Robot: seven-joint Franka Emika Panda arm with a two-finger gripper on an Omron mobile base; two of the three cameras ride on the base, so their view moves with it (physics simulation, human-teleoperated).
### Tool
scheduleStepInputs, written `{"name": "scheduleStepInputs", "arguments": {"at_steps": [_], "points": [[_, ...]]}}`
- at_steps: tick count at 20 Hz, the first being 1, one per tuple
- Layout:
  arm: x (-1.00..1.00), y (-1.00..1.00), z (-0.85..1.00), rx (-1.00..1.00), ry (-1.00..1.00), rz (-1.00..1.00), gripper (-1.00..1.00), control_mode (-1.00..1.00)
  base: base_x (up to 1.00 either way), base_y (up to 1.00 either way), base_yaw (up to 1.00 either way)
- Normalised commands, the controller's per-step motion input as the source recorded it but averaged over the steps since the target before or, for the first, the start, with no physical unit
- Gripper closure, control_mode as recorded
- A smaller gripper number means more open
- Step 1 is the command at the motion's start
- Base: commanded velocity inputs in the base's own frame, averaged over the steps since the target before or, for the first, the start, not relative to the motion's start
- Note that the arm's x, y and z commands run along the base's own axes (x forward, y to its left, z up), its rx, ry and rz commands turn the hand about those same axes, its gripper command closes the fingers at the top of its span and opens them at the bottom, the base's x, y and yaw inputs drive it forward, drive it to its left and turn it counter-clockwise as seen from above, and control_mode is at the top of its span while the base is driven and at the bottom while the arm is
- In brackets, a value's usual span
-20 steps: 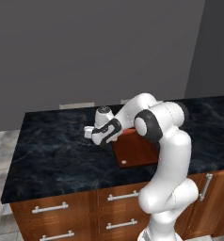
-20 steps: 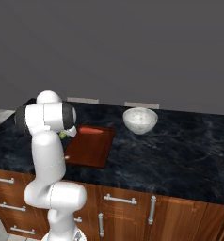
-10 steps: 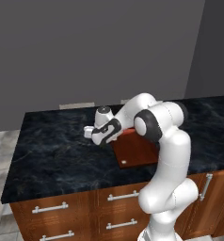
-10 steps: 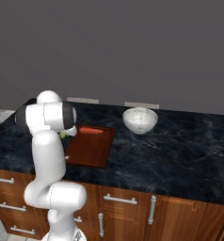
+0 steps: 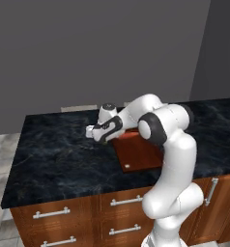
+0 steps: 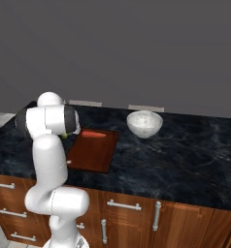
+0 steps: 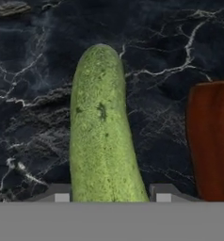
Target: Place the two vegetables and bowl onto the tray for setting up a vegetable dip station.
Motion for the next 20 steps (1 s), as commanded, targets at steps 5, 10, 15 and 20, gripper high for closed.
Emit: {"name": "scheduleStepInputs", "arguments": {"at_steps": [5, 10, 15, 20], "points": [[0.00, 0.00, 0.52, 0.00, 0.00, 0.19, 1.00, -1.00, 0.00, 0.00, 0.00], [-0.04, -0.03, 0.33, 0.00, -0.02, 0.24, 1.00, -1.00, 0.00, 0.00, 0.00], [-0.22, -0.33, 0.12, -0.01, -0.05, 0.30, 1.00, -1.00, 0.00, 0.00, 0.00], [-0.22, -0.51, 0.00, -0.01, -0.09, 0.37, 1.00, -1.00, 0.00, 0.00, 0.00]]}}
